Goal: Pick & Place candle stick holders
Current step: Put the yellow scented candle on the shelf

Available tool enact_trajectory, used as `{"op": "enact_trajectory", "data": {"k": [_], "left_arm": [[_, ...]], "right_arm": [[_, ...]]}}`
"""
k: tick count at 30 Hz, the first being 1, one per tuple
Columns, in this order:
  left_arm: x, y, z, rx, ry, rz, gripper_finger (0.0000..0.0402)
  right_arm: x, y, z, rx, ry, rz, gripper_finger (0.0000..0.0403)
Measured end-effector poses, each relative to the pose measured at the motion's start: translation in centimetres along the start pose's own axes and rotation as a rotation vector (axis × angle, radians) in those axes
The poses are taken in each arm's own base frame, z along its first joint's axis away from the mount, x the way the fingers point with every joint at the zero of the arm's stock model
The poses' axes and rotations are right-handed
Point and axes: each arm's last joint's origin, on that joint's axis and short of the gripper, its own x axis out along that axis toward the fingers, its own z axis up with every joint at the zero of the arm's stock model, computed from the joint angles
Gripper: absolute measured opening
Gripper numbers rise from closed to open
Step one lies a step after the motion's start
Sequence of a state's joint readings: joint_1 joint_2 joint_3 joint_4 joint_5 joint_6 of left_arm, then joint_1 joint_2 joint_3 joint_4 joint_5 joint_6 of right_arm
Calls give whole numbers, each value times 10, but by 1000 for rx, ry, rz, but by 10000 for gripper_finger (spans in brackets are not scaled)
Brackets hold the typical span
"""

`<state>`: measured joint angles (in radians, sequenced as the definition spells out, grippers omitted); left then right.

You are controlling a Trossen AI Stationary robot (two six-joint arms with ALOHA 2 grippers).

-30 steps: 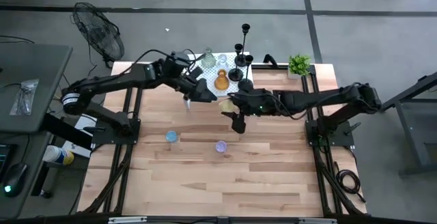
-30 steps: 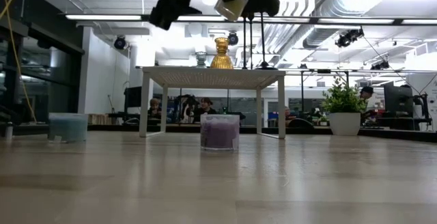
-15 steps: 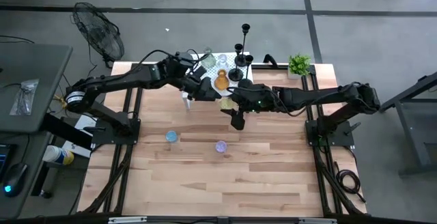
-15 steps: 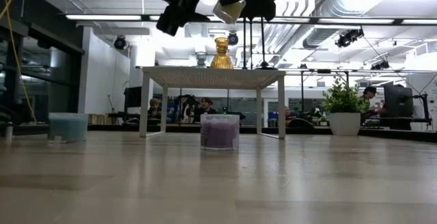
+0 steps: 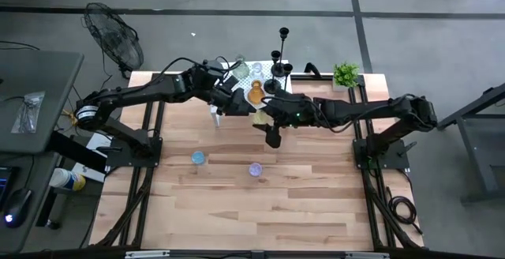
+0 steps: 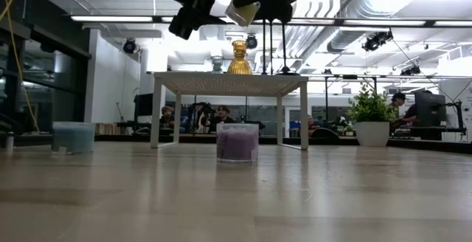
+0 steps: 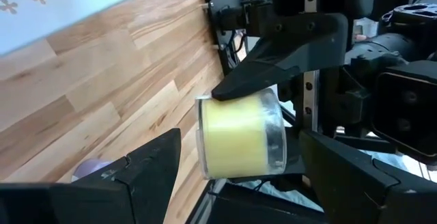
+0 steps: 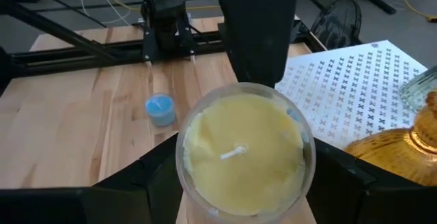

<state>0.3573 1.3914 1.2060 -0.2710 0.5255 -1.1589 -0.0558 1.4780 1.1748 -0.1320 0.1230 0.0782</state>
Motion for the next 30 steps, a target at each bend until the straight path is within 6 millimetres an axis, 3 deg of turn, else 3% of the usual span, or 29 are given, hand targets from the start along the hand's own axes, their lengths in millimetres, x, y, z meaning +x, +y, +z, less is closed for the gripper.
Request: {"op": "enact_trajectory", "data": {"k": [10,30], "left_arm": [[0,0,0,-1,-9,4,291],[13,7,3,-11,34,7,285]], "right_arm": [[2,-14,5,18,-46,-1,237],[3,-13,4,24,-38,10,237]]}}
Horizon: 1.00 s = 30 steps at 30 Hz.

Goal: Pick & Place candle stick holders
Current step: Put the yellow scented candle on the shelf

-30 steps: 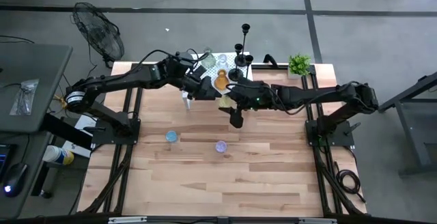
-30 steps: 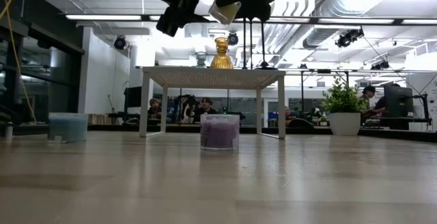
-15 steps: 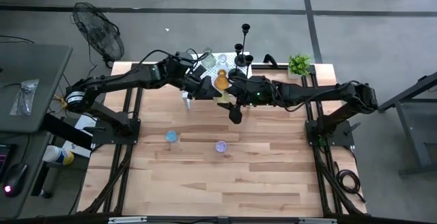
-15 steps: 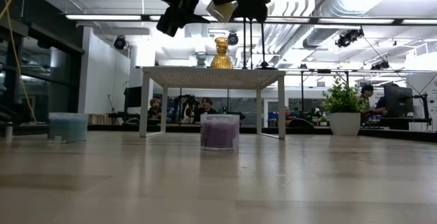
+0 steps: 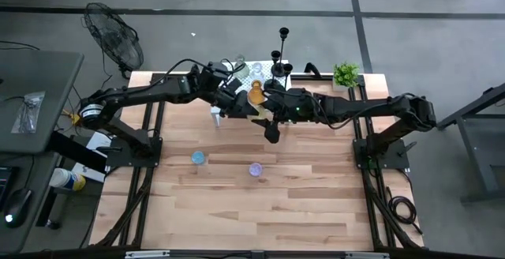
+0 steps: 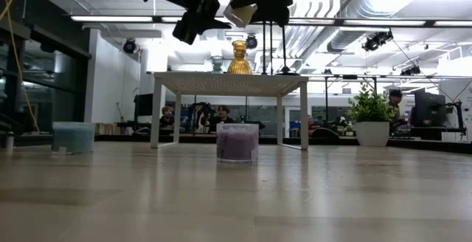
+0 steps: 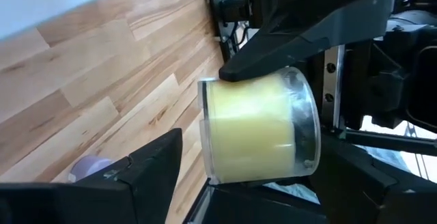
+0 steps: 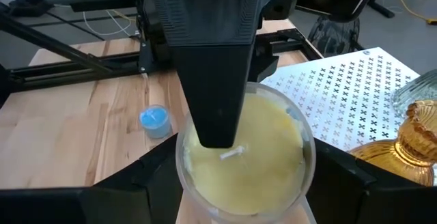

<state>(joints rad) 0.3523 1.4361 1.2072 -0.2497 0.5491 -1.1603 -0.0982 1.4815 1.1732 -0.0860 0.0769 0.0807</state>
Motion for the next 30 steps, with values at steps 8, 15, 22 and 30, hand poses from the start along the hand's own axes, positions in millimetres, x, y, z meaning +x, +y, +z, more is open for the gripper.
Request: {"op": "enact_trajectory", "data": {"k": [8,15,22,30], "left_arm": [[0,-1,0,-4,17,-16,206],[0,-1,0,-11,20,-17,198],[0,-1,0,-1,23,-20,203],[0,-1,-1,16,32,-20,200]], "right_arm": [[0,0,-3,-2,27,-3,237],[0,0,-3,-5,28,-7,237],[0,0,-3,-3,27,-9,238],[-1,6,-3,-41,31,-1,261]]}}
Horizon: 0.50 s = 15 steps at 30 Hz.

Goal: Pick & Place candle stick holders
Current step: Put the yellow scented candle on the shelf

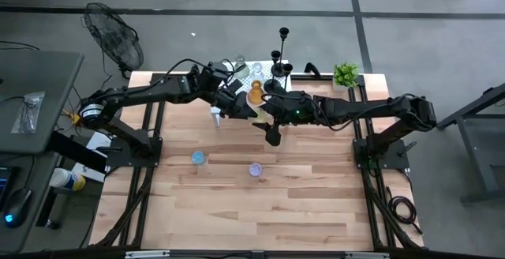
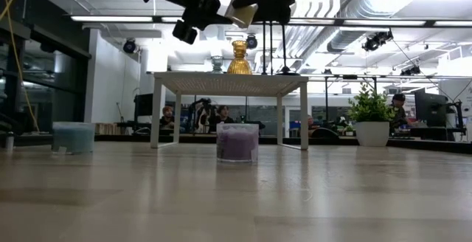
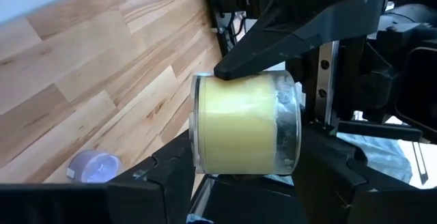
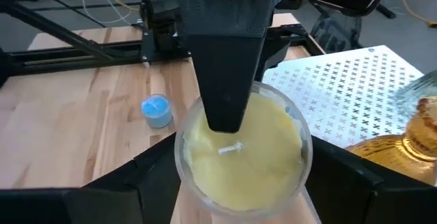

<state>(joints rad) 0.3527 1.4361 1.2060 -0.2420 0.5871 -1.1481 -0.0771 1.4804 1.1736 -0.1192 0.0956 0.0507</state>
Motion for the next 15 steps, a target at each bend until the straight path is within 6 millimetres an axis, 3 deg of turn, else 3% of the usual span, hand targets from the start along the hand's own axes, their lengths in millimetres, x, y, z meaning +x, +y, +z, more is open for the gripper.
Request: {"op": "enact_trajectory", "data": {"k": [15], "left_arm": [[0,0,1,12,-14,3,203]], "right_arm": [[-2,2,-3,26,43,15,302]]}}
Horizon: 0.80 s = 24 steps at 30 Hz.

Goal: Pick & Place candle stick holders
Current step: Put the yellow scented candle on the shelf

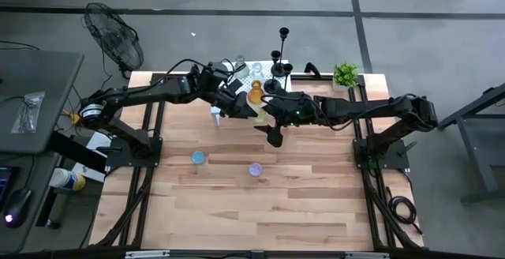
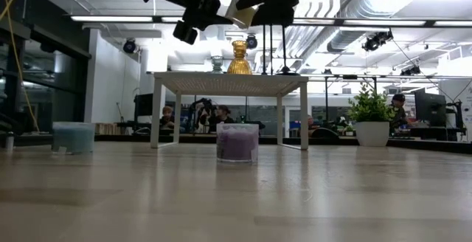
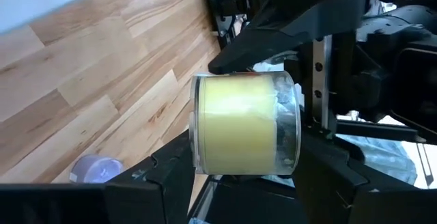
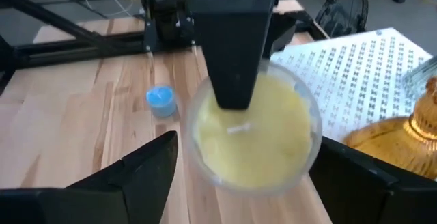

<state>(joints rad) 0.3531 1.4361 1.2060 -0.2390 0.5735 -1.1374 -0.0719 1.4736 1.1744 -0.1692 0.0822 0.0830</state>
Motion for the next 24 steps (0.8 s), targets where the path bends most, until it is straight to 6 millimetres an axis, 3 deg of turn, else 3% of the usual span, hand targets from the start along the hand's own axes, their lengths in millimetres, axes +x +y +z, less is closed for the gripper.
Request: {"op": "enact_trajectory", "data": {"k": [13,19,24], "left_arm": [[-5,-1,1,53,-45,23,203],[-38,3,7,65,-111,88,195],[-70,12,13,68,-181,165,203]], "right_arm": [[-27,-2,-7,66,140,-4,303],[-45,1,-14,50,233,-8,303],[-49,6,-18,77,279,-3,303]]}}
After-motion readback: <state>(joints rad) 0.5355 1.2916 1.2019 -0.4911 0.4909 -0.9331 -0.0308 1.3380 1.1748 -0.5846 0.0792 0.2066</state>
